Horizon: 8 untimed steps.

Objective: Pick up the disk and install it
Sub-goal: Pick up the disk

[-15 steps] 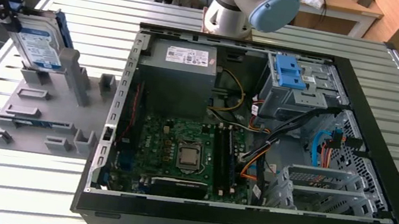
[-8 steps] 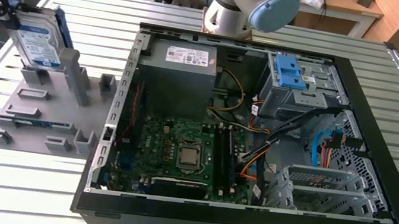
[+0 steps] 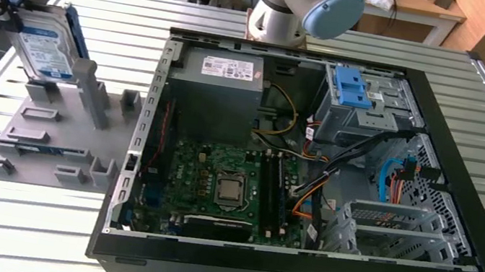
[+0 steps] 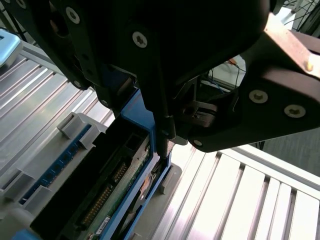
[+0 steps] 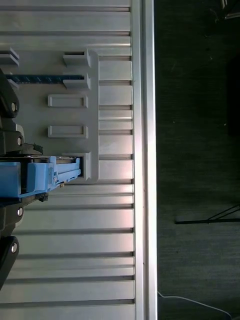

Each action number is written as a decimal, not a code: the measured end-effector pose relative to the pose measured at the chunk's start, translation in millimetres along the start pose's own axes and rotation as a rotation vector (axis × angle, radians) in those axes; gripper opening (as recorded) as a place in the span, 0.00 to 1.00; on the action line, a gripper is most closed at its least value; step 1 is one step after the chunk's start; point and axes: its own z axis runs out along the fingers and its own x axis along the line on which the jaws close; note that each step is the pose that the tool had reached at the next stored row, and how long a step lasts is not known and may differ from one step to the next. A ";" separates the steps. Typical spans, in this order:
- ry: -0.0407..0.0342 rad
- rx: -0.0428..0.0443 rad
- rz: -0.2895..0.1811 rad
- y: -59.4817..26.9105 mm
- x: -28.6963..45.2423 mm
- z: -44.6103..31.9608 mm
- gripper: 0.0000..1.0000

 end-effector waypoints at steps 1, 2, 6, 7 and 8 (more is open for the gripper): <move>0.0000 -0.0001 0.000 0.0 0.0 -0.8 0.36; 0.0000 0.0000 0.000 0.0 0.0 -1.5 0.36; 0.0000 0.0001 0.000 0.1 -0.1 -4.3 0.36; 0.0000 0.0001 0.000 0.1 -0.1 -5.2 0.36; 0.0001 0.0000 0.000 0.1 -0.1 -5.9 0.36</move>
